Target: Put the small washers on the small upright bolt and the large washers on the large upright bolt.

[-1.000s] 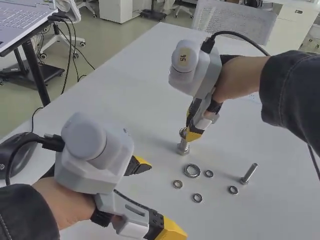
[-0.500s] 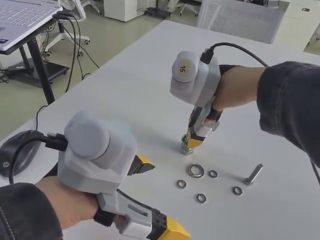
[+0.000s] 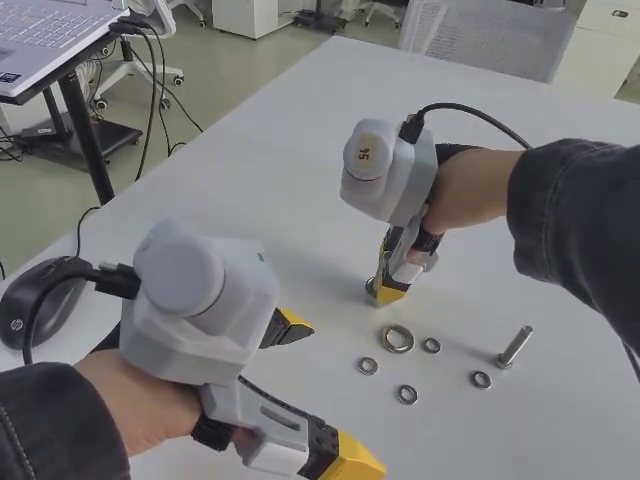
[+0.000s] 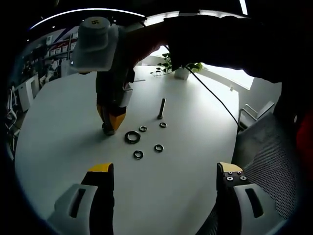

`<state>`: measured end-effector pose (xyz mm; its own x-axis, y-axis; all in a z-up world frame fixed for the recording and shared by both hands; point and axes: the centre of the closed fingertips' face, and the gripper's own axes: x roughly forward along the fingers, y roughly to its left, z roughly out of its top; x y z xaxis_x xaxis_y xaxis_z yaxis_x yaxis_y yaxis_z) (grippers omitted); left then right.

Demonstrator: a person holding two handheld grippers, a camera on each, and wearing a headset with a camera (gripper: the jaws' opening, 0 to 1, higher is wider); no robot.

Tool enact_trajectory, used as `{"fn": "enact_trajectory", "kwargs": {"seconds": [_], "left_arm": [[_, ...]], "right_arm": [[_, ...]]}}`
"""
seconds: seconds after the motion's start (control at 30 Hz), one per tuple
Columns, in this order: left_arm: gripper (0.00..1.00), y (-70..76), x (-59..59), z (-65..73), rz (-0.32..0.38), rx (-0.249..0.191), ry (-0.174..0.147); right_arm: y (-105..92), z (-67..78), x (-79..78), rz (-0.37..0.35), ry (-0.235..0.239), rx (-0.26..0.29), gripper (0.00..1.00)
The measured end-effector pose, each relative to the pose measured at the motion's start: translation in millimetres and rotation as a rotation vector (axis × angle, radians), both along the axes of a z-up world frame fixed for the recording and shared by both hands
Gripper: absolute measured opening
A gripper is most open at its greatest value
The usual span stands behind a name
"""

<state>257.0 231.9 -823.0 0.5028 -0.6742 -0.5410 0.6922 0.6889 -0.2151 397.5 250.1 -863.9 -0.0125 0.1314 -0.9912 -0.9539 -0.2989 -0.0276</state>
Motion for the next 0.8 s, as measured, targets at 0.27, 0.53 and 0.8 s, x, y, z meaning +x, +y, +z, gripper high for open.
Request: {"fn": "enact_trajectory", "kwargs": {"seconds": [0.27,0.53,0.8], "left_arm": [[0.86,0.5,0.6,0.2,0.001,-0.001,-0.002],[0.86,1.0,0.9,0.1,0.003,0.0,-0.002],[0.86,1.2,-1.2,0.1,0.001,0.001,-0.002]], "right_arm": [[1.4,-2.6,3.0,-0.008,0.007,0.0,0.25],[0.0,-1.9,3.9,-0.031,0.009,0.007,0.3],[-1.9,1.2,3.6,-0.045,0.006,0.017,0.36]]}}
